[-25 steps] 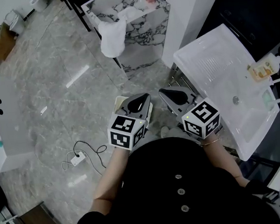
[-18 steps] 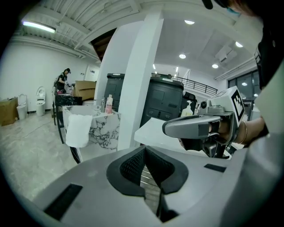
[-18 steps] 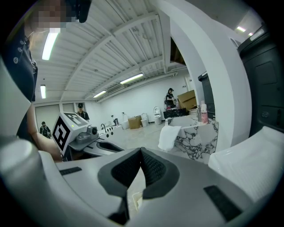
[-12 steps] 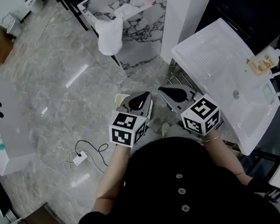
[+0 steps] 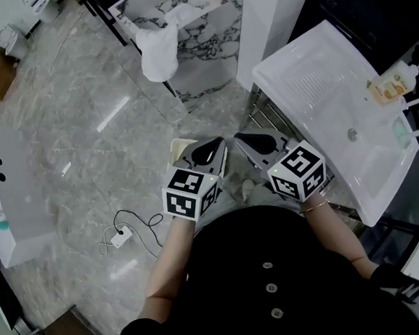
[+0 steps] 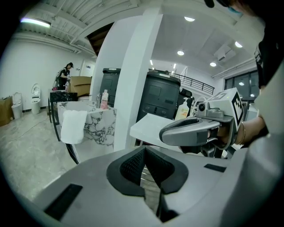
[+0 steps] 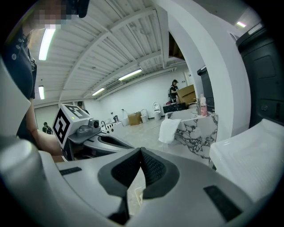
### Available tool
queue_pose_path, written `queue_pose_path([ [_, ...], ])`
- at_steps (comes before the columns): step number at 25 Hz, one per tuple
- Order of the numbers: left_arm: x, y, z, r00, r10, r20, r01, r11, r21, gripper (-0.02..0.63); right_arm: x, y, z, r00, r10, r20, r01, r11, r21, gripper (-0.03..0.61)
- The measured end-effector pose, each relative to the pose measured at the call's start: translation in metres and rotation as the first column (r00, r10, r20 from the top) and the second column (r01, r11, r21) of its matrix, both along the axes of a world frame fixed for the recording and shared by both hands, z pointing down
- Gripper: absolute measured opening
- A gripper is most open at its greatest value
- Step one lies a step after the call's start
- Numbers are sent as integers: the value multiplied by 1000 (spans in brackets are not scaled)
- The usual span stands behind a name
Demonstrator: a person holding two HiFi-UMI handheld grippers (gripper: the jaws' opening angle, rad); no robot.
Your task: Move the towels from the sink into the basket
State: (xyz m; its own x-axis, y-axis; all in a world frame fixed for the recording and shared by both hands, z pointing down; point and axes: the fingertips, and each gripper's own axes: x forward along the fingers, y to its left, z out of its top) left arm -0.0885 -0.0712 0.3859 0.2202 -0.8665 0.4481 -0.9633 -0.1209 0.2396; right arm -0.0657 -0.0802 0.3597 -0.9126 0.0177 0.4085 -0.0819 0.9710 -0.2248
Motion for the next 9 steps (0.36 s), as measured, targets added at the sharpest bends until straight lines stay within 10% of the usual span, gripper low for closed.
queue_pose_path([
  [9,2,-3,-1,1000,3,-23,-3,1000,16,13,2,-5,2,1000,14,-6,-14,1000,5,2],
])
